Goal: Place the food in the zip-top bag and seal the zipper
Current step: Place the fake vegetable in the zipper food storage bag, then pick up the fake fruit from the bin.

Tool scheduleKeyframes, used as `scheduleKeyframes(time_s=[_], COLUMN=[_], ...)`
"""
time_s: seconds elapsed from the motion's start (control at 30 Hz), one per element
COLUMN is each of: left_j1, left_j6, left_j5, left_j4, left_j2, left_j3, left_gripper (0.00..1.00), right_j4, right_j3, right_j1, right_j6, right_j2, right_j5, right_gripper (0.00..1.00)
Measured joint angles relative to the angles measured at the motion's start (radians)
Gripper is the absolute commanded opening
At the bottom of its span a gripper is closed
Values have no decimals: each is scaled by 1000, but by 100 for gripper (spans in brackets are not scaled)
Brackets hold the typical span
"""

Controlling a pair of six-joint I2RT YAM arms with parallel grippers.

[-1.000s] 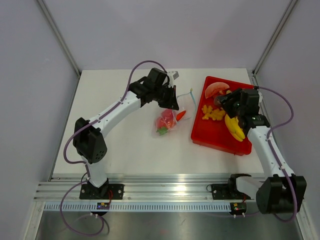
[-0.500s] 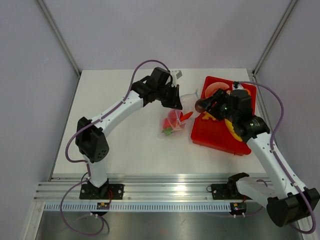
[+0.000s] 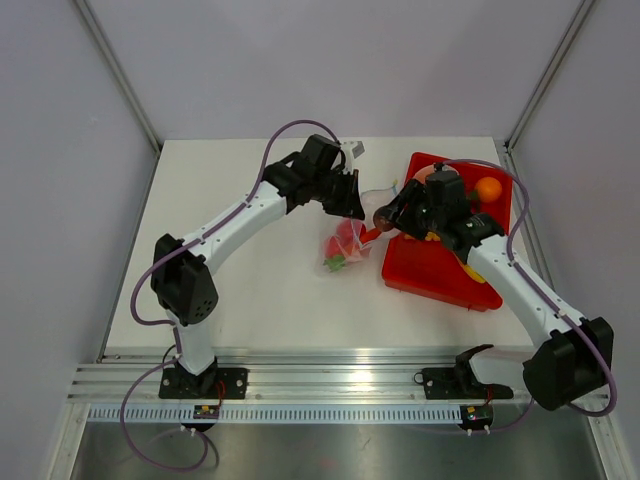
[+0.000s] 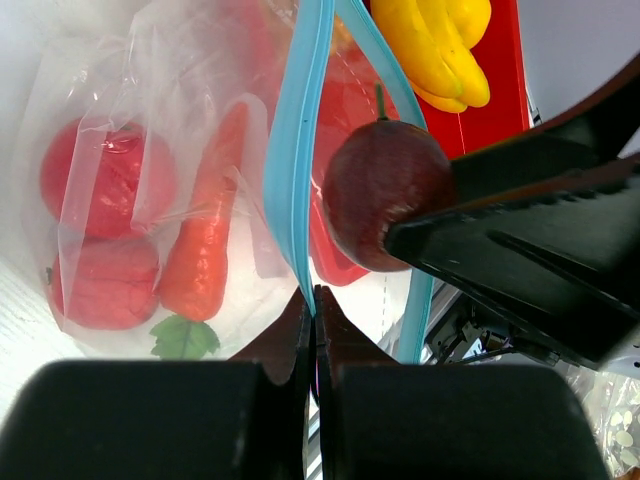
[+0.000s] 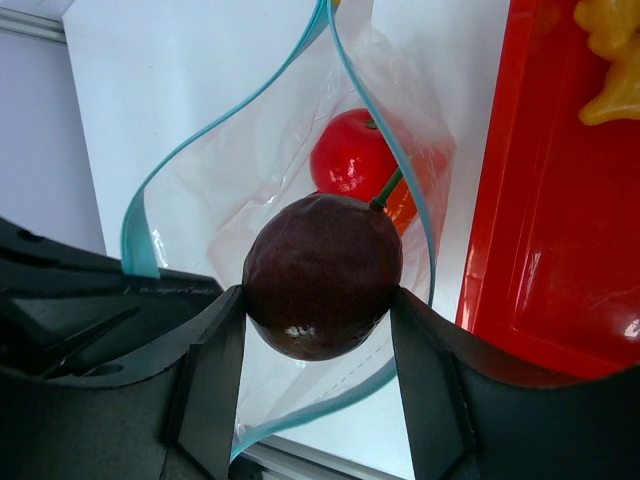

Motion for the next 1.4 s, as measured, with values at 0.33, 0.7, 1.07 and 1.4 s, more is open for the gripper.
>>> scheduleKeyframes(time_s=[0.33,0.7,1.07,1.4], left_j1=[-1,-1,-1,-1], left_j6=[0,0,0,2], left_j5=[7,10,9,-17], left_j4=[5,5,3,-7], left_j2=[0,0,-1,-28], left_j3=[-39,-41,-41,-58], left_gripper=[0,0,0,0], right_j4=[9,-3,-116,-122], right_j3=[59,118,135,83], right_j1=[6,12,-15,-364], right_j6=[-15,-41,-93,-146], right_j2=[82,145,0,34], right_j5=[22,22,175,166], right_gripper=[53,84,74,72])
